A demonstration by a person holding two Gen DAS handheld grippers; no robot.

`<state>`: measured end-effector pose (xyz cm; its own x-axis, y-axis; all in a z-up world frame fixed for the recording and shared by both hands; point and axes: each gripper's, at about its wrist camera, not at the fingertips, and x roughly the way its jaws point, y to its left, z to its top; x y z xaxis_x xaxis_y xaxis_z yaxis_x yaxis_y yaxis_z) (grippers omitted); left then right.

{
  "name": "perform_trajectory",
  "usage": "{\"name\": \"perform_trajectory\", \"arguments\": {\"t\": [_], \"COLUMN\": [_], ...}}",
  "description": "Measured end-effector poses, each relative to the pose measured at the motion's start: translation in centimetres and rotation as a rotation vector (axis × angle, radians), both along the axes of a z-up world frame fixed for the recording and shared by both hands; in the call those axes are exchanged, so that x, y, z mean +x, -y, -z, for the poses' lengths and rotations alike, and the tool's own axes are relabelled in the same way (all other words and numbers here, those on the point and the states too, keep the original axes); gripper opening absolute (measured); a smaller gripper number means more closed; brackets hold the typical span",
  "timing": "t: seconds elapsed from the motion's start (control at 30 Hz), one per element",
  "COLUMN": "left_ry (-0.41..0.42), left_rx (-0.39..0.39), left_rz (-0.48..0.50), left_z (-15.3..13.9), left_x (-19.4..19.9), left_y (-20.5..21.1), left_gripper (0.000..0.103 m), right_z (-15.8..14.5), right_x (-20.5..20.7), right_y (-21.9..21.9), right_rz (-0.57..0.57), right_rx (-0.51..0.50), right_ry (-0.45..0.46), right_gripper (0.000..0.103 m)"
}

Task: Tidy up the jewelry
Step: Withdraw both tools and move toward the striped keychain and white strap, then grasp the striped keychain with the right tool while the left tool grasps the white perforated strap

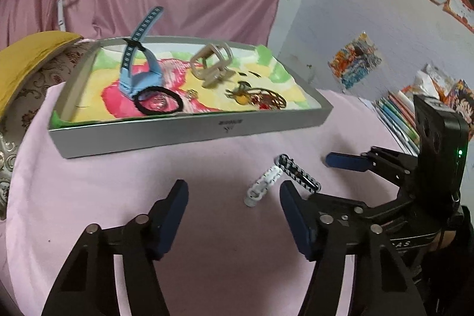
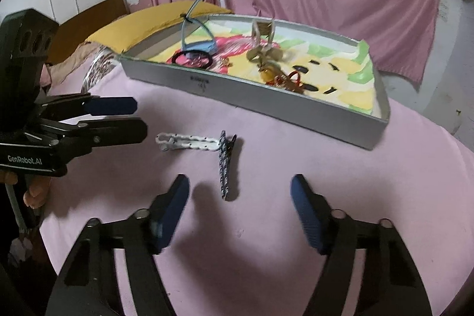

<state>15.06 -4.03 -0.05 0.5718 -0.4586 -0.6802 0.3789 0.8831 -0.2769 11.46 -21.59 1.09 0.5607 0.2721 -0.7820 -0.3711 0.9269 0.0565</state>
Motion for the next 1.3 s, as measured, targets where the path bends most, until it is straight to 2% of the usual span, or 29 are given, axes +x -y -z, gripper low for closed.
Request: {"name": "perform_trajectory", "arguments": {"t": [0.17, 0.27, 0.4, 0.5, 0.67, 0.93, 1.13, 1.3], "left_ry": [-0.024, -0.03, -0.038, -0.033, -0.025, -0.02, -0.013, 0.005], "left_rx": [0.02, 0.034, 0.09, 0.129, 0.17, 0.189, 0.21, 0.276], "left_rz": [0.034, 0.05, 0.083, 0.111, 0.142, 0.147, 0.153, 0.186], "left_z": [0.3, 0.4, 0.6, 0.6, 0.6, 0.5, 0.5, 0.5], "left_x": [0.3, 0.5, 0.8, 0.9, 0.9, 0.7, 0.6, -0.1], "left_y": [0.8, 1.3, 2.4, 3.2, 3.8, 3.8, 4.1, 5.2], "left_gripper": [0.056, 0.051, 0.044, 0.043, 0.03, 0.017, 0.016, 0.015], "right_z": [0.2, 0.1, 0.0, 0.0, 0.1, 0.1, 0.2, 0.2], "right_x": [0.3, 0.6, 0.7, 0.7, 0.8, 0.8, 0.8, 0.7], "right_y": [-0.5, -0.8, -1.0, -0.9, -0.9, -0.6, -0.7, -0.9], "right_rz": [-0.019, -0.02, -0.028, -0.029, -0.035, -0.035, -0.041, -0.046], "right_rx": [-0.012, -0.021, -0.026, -0.022, -0.019, -0.009, -0.014, -0.027], "right_ry": [-0.016, -0.011, -0.008, -0.008, -0.008, -0.012, -0.011, -0.006], "right_gripper": [0.043, 0.036, 0.029, 0.02, 0.012, 0.007, 0.004, 0.004]}}
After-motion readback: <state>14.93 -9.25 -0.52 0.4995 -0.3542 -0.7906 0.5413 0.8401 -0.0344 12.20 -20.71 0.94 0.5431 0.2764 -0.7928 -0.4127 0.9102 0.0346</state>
